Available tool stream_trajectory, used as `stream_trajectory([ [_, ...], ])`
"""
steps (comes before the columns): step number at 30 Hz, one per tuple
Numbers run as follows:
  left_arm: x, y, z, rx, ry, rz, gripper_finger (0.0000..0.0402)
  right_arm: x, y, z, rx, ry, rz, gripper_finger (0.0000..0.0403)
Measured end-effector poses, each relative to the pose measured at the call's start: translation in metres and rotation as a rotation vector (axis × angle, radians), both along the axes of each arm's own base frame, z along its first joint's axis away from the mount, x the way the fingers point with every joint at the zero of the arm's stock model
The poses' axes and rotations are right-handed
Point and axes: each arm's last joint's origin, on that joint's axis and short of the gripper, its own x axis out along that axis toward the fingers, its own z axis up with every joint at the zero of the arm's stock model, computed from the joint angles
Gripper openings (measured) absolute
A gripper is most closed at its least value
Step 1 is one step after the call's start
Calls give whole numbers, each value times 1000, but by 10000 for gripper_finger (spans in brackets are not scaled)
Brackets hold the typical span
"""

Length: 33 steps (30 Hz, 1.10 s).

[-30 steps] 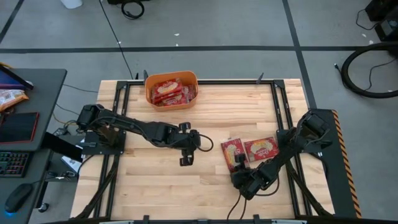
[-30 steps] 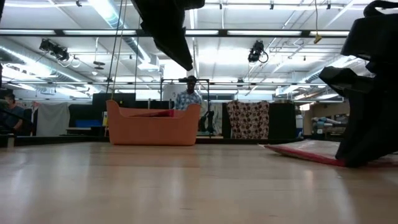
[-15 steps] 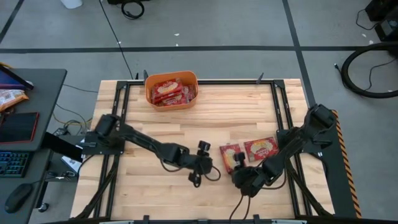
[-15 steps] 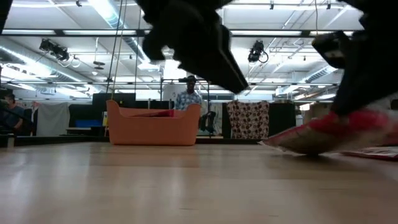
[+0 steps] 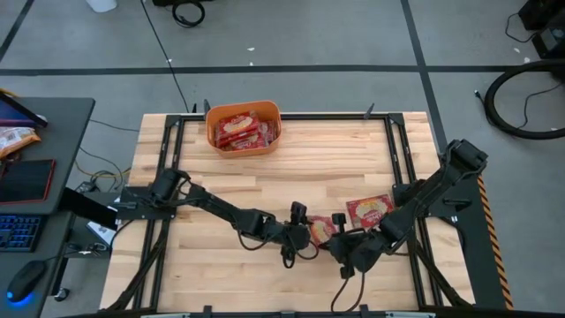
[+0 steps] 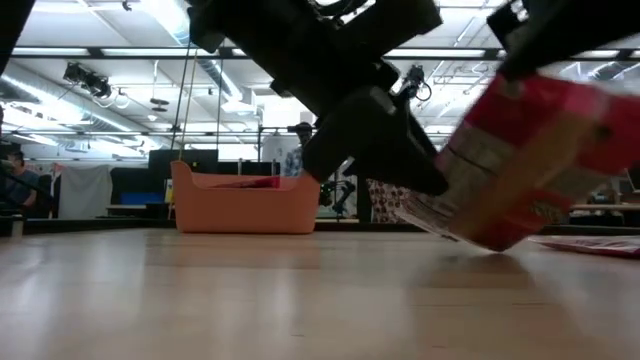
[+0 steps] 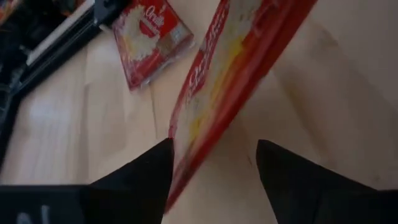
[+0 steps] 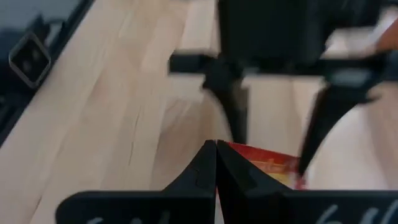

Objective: Sort popcorn bags into baskets
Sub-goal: Put the red popcorn bag into the orange bin

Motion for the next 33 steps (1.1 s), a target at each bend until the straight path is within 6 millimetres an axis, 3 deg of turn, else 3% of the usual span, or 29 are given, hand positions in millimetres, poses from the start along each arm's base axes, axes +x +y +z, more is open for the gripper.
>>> stream_trajectory([
  [6,1,2,-1,-70,-15,62,175,1,0,18,12,-113,5,6],
  [14,-5,-1,0,-108,11,106,32,1,0,18,-9,-119,5,30],
  [18,-14,-1,6,-101,78,138,22,-3,-4,16,-42,-79,-23,65],
  [22,-33,1,25,-75,146,203,36,-14,-13,23,-60,-61,-93,92],
  [26,-57,11,60,-3,158,315,31,-22,-20,28,-55,-46,-144,109],
  [33,-101,59,120,160,46,668,31,-21,-22,21,-91,-27,-185,114],
])
